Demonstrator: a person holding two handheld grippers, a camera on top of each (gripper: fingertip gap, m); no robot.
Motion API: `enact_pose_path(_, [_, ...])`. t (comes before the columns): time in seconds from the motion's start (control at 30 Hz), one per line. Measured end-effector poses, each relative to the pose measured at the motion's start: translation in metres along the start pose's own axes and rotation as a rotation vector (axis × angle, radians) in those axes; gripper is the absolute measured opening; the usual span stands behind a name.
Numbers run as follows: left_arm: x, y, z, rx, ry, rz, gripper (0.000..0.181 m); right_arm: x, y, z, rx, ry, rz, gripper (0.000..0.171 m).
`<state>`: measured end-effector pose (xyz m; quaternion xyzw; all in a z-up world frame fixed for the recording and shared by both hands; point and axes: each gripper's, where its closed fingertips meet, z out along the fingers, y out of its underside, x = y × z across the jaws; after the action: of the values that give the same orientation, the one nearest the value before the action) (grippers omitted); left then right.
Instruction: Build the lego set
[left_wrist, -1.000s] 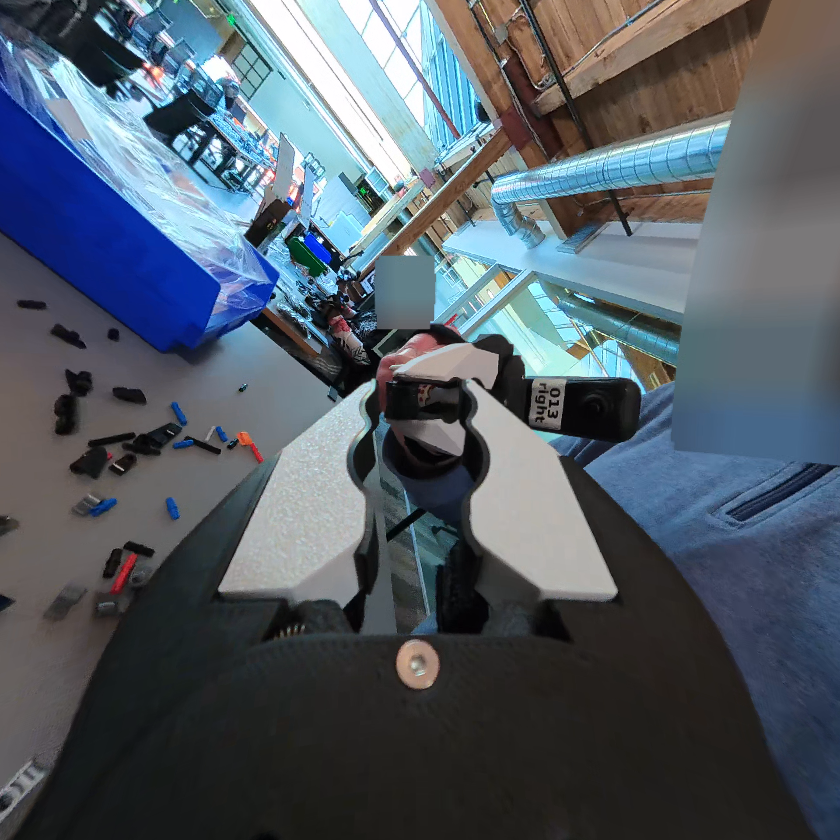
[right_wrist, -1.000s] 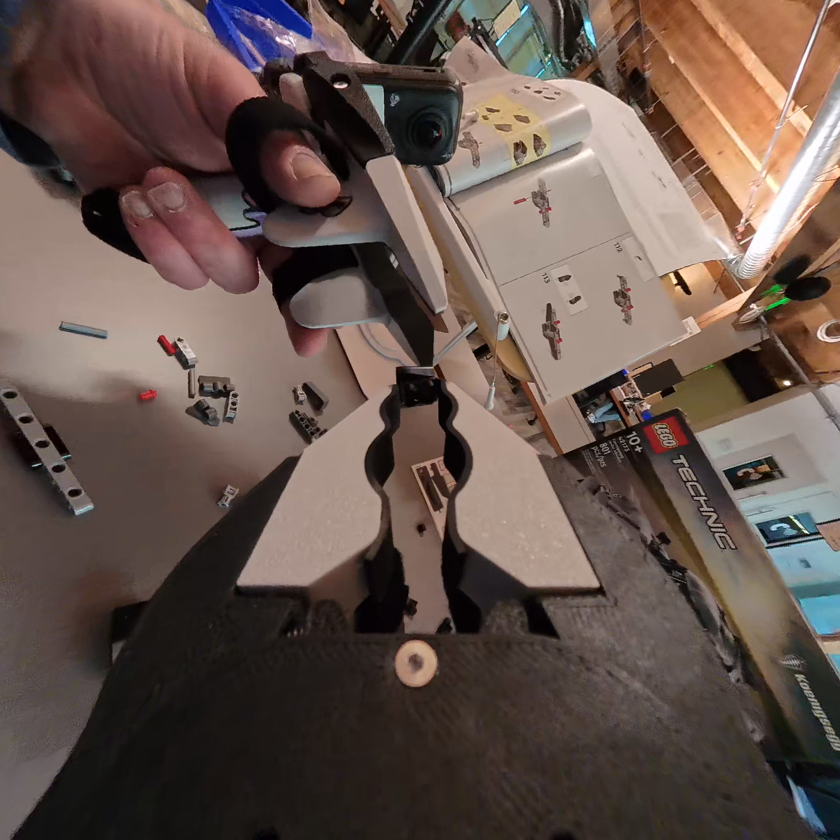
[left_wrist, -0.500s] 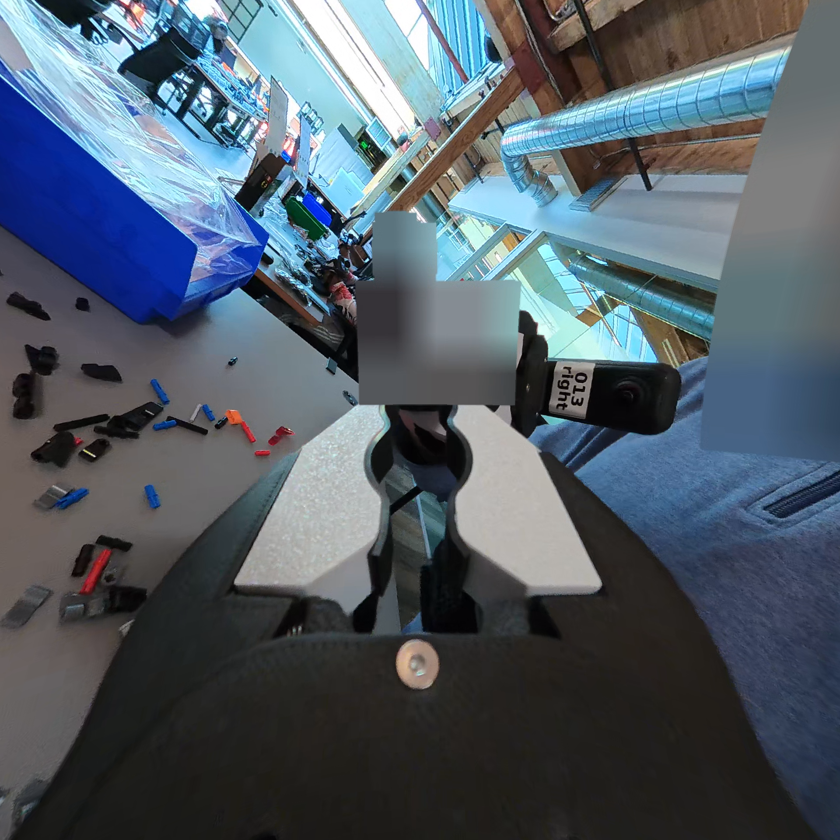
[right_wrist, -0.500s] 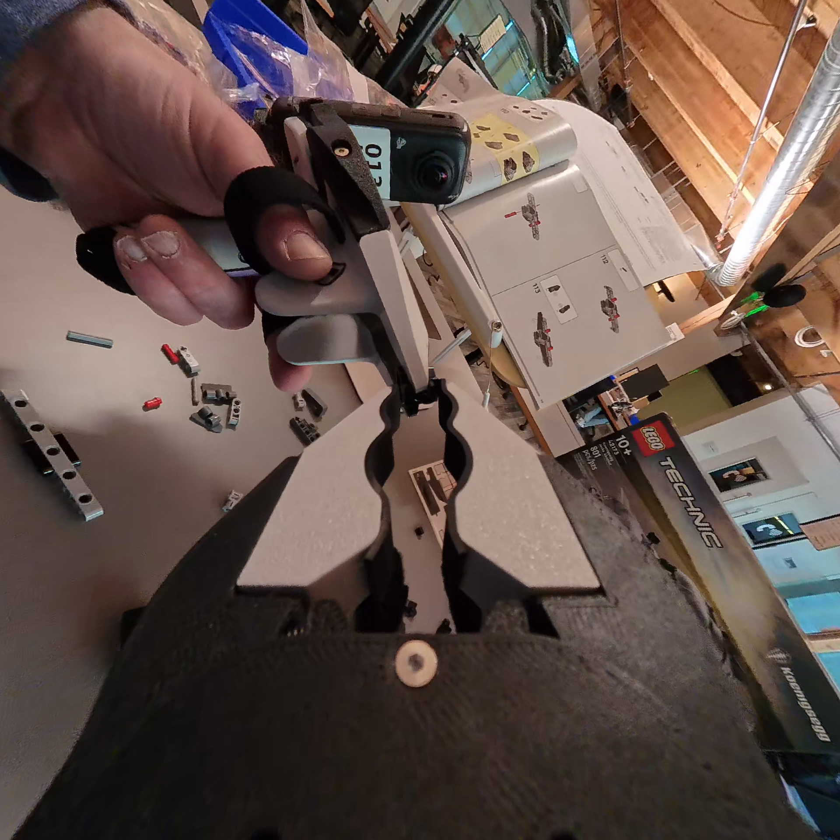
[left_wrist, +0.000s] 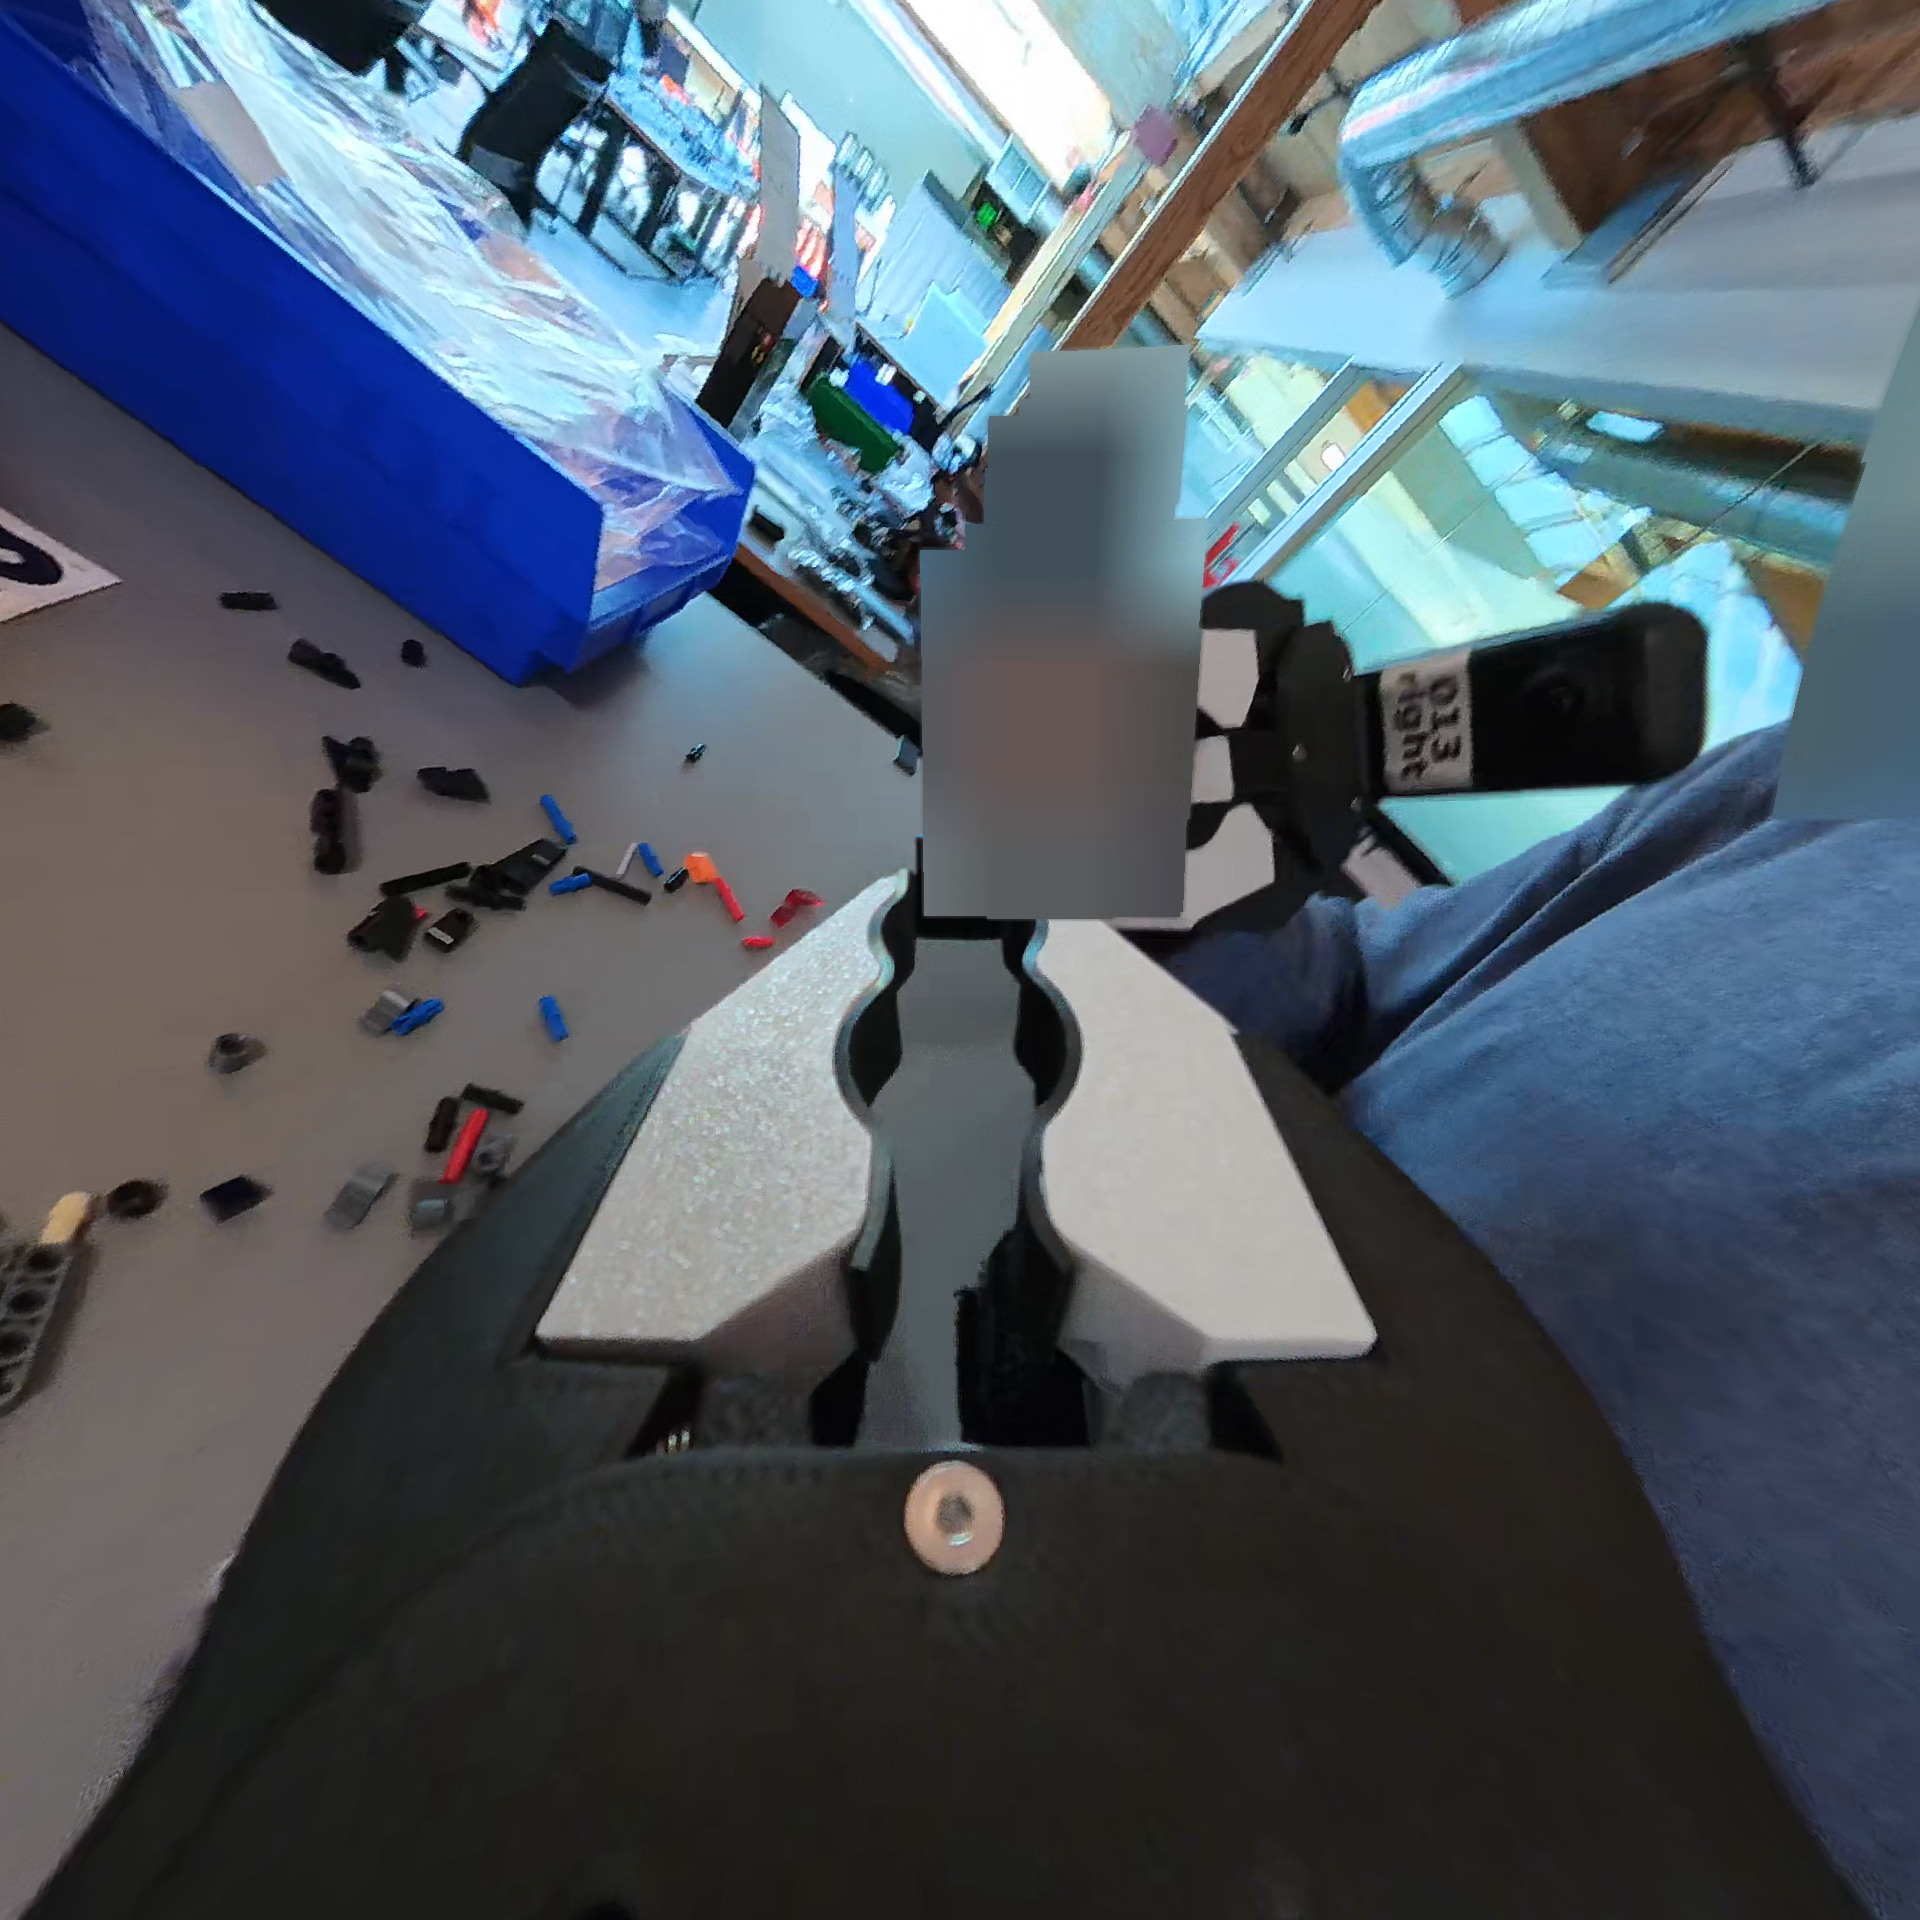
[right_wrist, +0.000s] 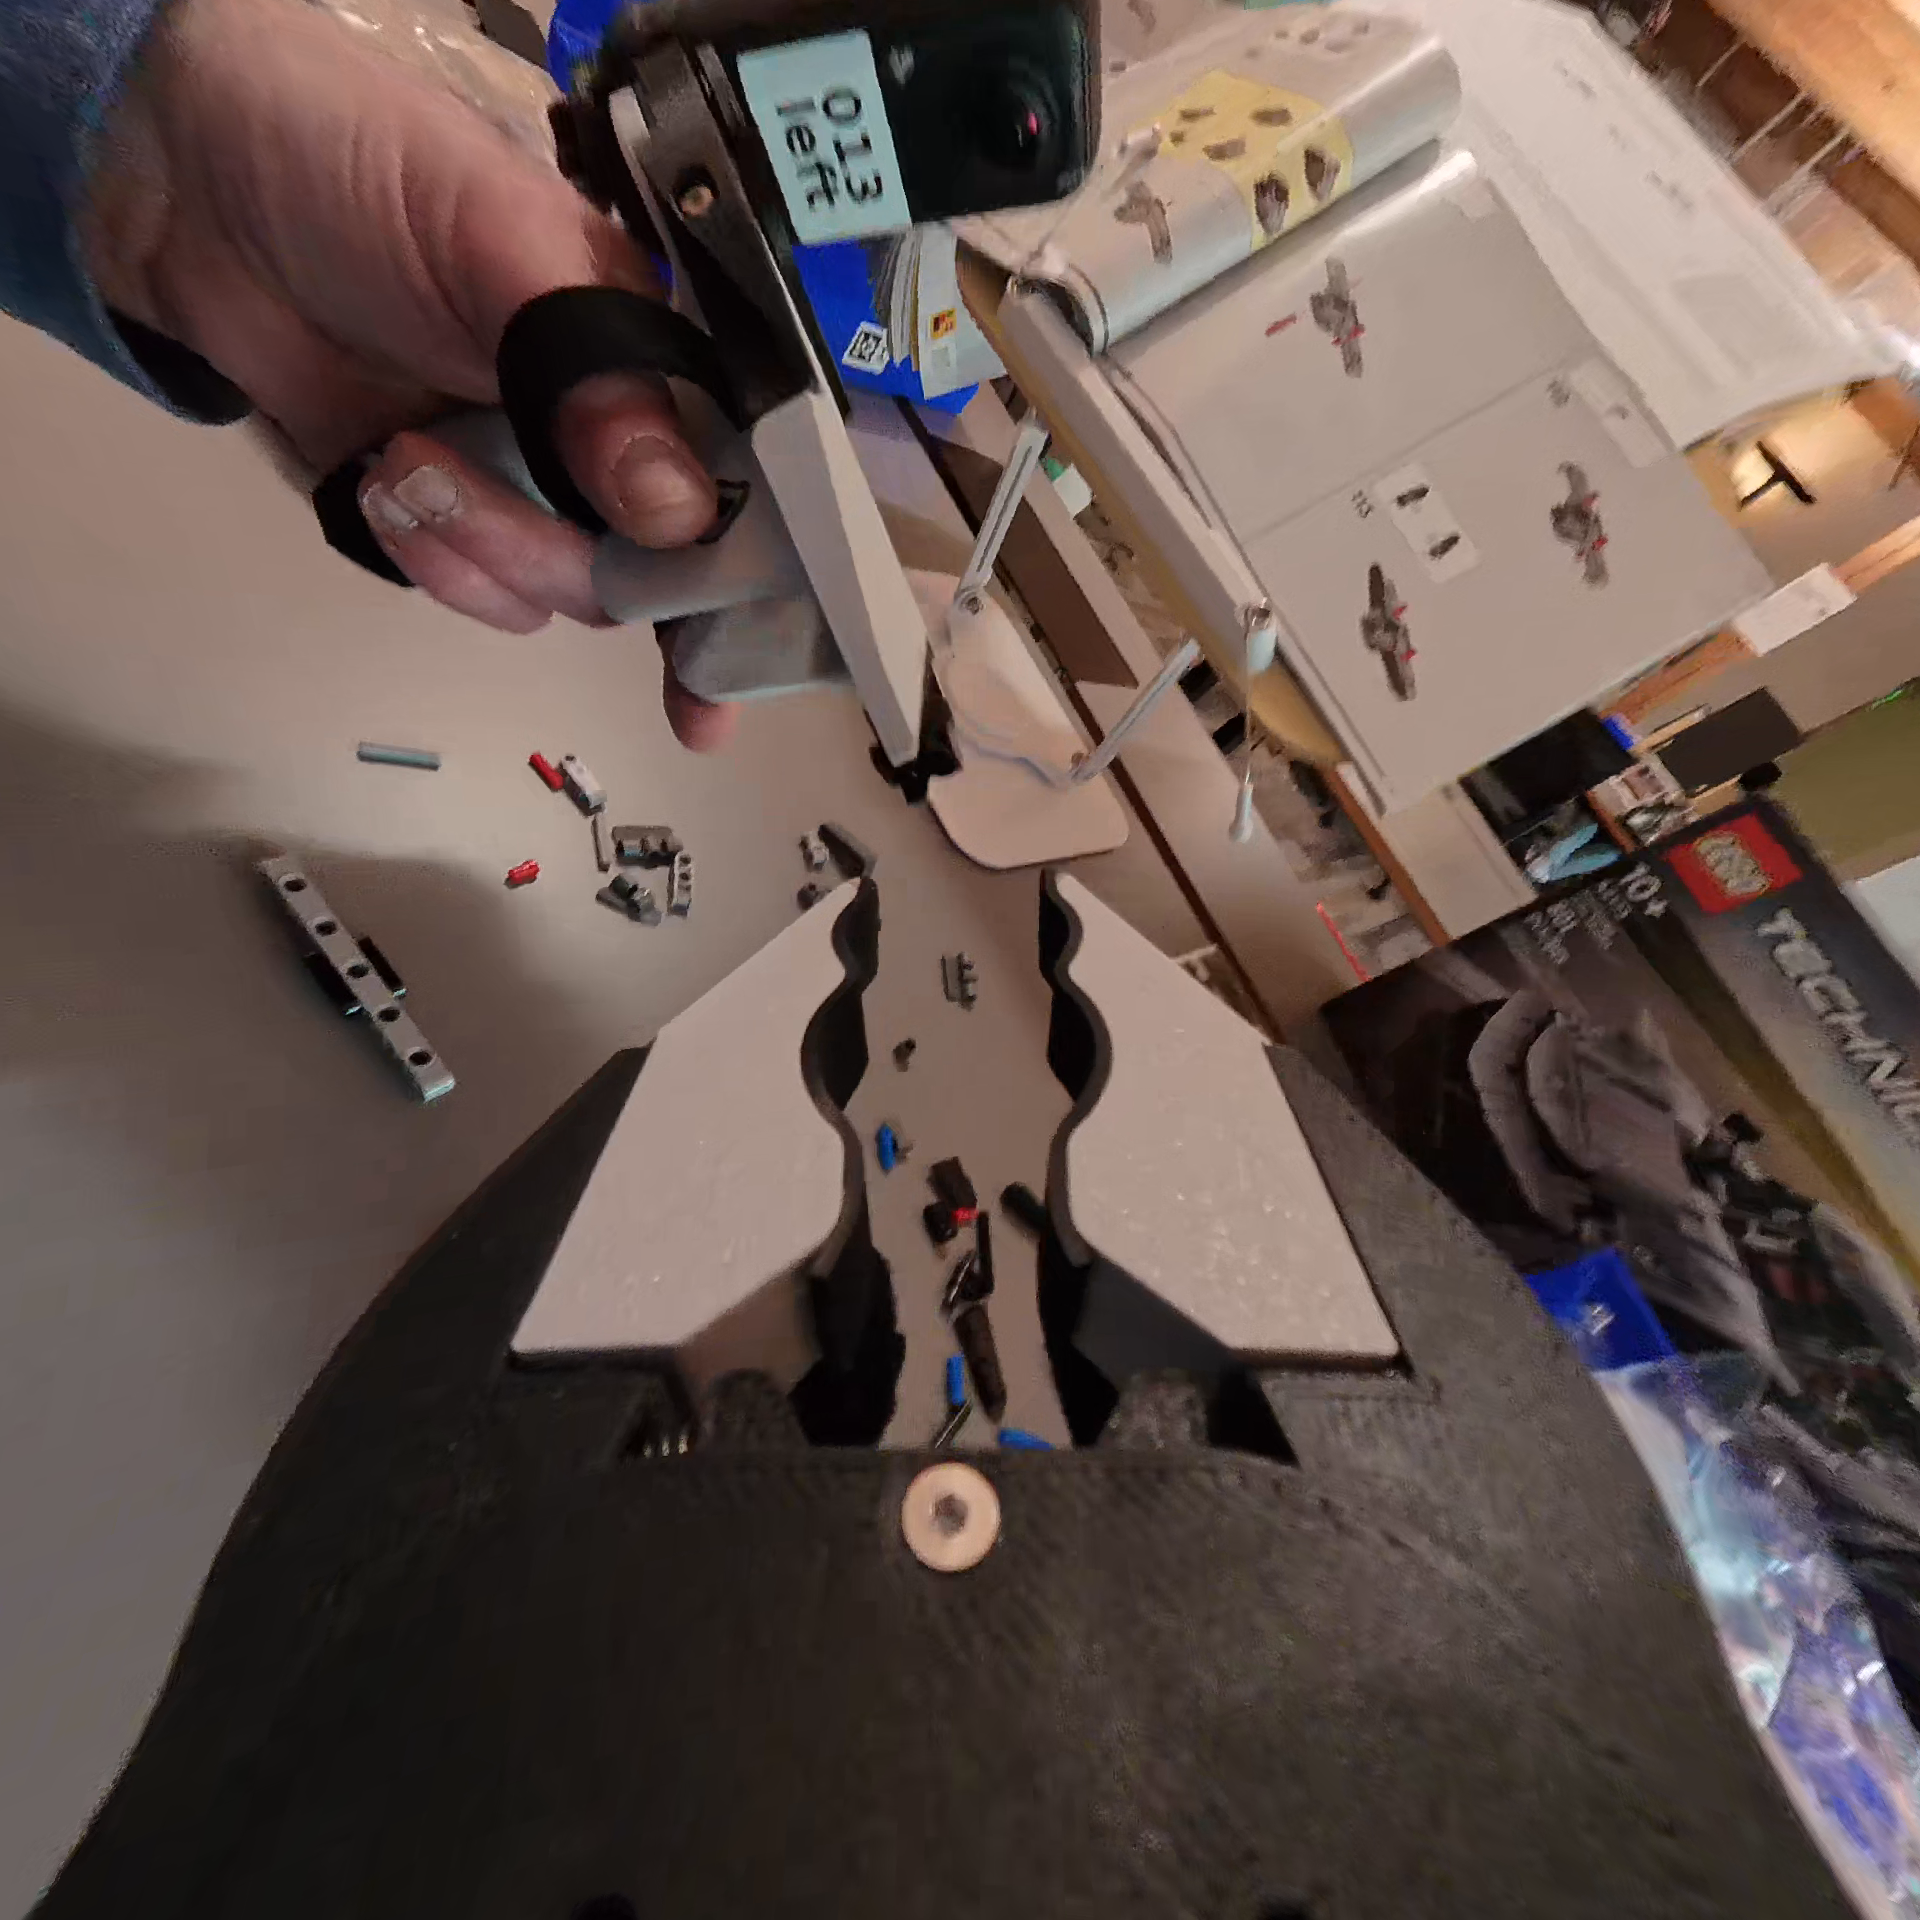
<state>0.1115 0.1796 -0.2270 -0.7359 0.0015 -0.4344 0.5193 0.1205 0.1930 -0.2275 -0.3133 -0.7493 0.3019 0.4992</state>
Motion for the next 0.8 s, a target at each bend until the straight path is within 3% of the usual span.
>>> enact_pose_path(0.4, [-0.013, 0.066, 0.026, -0.377, -0.143, 0.322, 0.015, -0.052, 0.094, -0.035, -0.182, -0.231, 0.495, 0.035])
enact_pose_path(0.63, [-0.026, 0.110, 0.051, -0.595, -0.193, 0.494, 0.015, -0.093, 0.131, -0.028, -0.264, -0.339, 0.522, 0.037])
enact_pose_path(0.8, [-0.047, 0.142, 0.057, -0.775, -0.253, 0.647, 0.015, -0.108, 0.135, -0.018, -0.279, -0.404, 0.500, 0.034])
